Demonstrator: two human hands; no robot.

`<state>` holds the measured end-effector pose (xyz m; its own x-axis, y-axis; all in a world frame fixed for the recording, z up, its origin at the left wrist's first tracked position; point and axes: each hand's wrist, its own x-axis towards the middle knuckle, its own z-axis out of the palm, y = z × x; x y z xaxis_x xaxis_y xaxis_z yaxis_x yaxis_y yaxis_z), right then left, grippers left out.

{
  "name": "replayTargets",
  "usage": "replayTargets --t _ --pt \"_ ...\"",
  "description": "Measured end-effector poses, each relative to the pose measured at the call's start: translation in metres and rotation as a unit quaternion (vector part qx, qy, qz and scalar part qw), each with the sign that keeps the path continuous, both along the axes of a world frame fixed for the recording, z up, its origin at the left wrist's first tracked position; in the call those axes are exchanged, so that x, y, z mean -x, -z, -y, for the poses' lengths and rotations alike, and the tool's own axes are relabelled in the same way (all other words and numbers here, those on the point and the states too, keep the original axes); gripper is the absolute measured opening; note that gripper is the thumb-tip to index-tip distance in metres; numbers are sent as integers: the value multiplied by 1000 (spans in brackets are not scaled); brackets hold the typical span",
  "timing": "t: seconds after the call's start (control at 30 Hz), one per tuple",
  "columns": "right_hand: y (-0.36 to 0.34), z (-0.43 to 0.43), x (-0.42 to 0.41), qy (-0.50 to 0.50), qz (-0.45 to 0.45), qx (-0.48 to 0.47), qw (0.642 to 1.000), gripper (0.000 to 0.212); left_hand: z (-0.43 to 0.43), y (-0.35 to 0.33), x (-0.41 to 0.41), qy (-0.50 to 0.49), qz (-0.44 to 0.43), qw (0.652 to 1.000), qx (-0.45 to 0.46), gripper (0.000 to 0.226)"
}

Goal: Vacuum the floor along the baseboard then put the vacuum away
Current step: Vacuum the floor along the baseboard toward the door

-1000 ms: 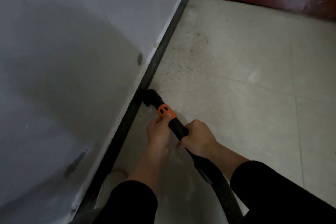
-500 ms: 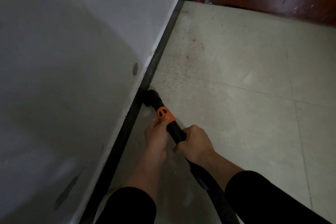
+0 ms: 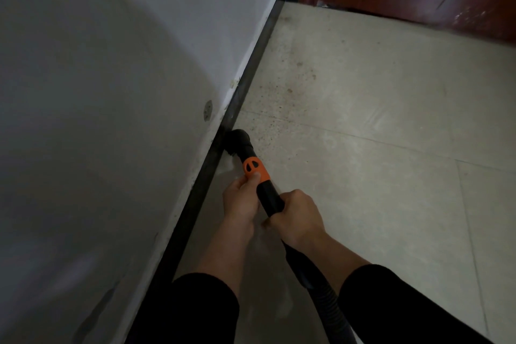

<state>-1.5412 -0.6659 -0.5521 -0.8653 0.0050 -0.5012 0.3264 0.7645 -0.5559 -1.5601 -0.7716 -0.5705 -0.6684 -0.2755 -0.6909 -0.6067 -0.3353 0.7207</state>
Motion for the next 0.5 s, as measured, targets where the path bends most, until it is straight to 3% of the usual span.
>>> replayTargets --t 0.2,0.5 --pt "-1 0 1 -23 -17 -11 1000 28 2 0 1 13 -1 1000 3 21" --pt "-11 -19 -14 -32 -15 -40 999 20 -17 -6 -13 10 1 1000 -16 7"
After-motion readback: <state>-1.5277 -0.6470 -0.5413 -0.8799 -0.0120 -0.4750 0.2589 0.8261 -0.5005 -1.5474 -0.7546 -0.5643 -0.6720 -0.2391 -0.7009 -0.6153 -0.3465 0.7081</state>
